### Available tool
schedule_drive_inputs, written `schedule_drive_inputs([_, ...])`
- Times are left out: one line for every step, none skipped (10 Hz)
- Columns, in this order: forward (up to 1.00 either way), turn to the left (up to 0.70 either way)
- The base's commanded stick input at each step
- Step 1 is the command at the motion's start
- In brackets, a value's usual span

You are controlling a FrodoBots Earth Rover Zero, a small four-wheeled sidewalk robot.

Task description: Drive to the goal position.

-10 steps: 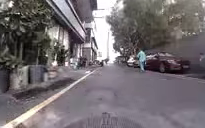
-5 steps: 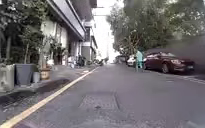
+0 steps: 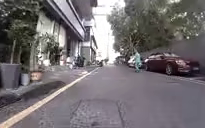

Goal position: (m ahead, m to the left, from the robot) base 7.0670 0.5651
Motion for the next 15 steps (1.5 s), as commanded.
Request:
schedule_drive_inputs([0.7,0.0])
schedule_drive_inputs([0.7,0.0])
schedule_drive_inputs([0.7,0.0])
schedule_drive_inputs([0.7,0.0])
schedule_drive_inputs([0.7,0.0])
schedule_drive_inputs([0.7,0.0])
schedule_drive_inputs([0.7,0.0])
schedule_drive_inputs([0.7,0.0])
schedule_drive_inputs([0.7,0.0])
schedule_drive_inputs([0.7,0.0])
schedule_drive_inputs([0.7,0.0])
schedule_drive_inputs([0.7,0.0])
schedule_drive_inputs([0.7,0.0])
schedule_drive_inputs([0.7,0.0])
schedule_drive_inputs([0.7,0.0])
